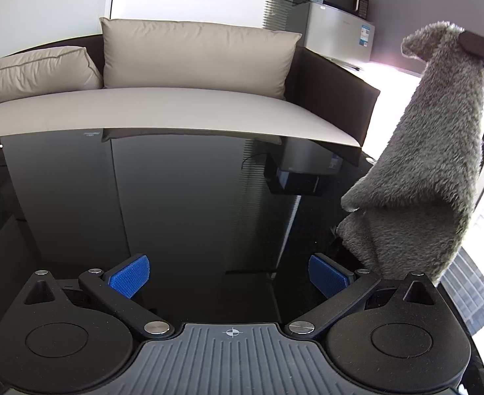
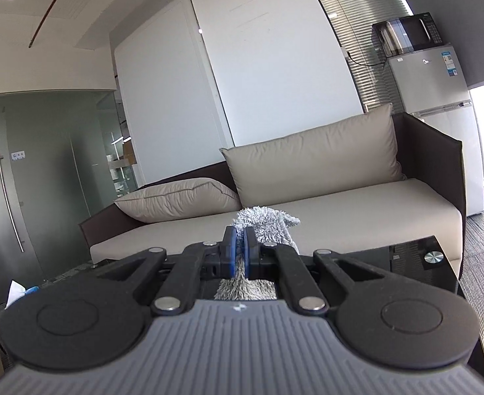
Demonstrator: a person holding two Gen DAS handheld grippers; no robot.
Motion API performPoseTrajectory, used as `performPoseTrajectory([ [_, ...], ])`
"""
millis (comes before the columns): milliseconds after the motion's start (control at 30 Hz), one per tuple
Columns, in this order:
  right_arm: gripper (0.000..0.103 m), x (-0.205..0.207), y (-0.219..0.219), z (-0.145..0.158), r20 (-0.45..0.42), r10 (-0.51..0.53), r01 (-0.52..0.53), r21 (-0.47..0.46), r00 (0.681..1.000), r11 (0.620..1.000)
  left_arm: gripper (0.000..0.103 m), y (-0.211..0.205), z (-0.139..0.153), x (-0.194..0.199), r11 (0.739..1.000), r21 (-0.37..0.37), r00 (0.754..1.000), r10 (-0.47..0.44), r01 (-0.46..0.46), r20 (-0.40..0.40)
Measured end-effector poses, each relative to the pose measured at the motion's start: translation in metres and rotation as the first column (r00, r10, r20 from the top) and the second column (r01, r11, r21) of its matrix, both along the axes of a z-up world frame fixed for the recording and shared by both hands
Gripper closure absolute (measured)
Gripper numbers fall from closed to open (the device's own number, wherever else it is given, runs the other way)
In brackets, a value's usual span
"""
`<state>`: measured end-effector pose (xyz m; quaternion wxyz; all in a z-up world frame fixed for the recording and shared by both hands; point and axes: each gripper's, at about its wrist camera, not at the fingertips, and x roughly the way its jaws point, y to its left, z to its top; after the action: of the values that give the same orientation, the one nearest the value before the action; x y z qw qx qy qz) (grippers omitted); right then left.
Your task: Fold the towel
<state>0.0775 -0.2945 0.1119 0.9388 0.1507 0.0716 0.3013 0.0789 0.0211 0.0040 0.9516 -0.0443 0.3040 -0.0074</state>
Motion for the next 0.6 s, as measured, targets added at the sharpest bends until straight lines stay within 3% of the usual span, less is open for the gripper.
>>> performPoseTrajectory([
  [500,0.098,-0.023,-0.006,0.043,0.071,0.068,-0.075,0.098,0.995,0.992,0.001,0.005,0.004,-0.002,1.0,-0.004,1.0,0.017,-0.017,0.006],
  [600,0.098,-0.011,-0.005,0.035,0.026,0.033,-0.034,0.044,0.999,0.998,0.001,0.005,0.005,-0.002,1.0,-0.002,1.0,0.018,-0.018,0.004],
])
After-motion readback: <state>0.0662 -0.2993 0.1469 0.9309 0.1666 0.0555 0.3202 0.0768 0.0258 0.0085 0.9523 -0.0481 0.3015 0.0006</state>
